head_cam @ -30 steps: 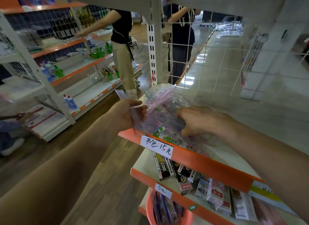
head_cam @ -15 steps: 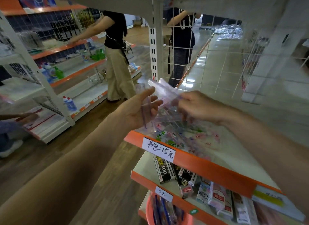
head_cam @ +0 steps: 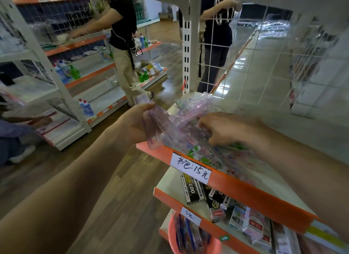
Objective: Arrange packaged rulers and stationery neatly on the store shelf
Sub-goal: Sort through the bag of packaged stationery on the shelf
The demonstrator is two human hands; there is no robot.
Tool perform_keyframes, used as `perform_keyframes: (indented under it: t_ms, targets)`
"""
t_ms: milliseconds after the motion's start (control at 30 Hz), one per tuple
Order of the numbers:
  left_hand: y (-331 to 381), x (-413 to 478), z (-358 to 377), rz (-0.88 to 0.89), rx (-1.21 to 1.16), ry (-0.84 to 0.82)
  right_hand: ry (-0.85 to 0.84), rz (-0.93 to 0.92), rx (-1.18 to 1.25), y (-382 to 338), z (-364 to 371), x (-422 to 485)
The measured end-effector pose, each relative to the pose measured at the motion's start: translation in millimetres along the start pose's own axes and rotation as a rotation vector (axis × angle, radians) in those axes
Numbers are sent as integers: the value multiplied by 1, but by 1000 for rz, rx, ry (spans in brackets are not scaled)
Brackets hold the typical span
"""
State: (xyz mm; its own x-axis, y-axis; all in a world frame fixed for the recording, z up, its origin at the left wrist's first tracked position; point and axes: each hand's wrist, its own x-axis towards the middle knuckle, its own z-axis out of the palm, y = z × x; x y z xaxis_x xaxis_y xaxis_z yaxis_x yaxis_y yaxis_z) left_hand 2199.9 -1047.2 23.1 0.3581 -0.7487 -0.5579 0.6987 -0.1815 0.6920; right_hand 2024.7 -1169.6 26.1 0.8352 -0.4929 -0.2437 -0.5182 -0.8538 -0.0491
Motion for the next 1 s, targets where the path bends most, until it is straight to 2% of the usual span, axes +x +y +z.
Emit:
perform_keyframes:
  t_ms: [133, 233, 333, 400, 500, 600, 700, 833, 900, 1000]
  targets:
    - [-3, 2, 5, 16, 8, 55, 48, 32, 17, 8, -3, -2]
    - [-3, 4, 7, -1, 8, 28, 175, 21, 109, 22, -16, -7]
    - [-10, 8, 18, 1, 71, 13, 320, -42, 475, 24, -31, -9]
    - [-16, 9, 30, 23, 81, -76, 345, -94, 707, 10, -38, -7]
    - [-22, 4, 43, 59, 154, -244, 431, -116, 826, -13, -35, 5]
    - [-22, 0, 46, 64, 128, -282, 484, -84, 830, -19, -33, 11]
    - [-23, -2, 40, 18, 119, -295, 410, -95, 779, -16, -34, 9]
    - [-18, -2, 36, -44, 129, -231, 341, -71, 804, -9, -30, 10]
    - [-10, 1, 32, -26, 223, -137, 299, -29, 566, -2, -22, 12]
    - [0, 12, 27, 97, 421, 57, 178, 97, 170, -4, -2, 11]
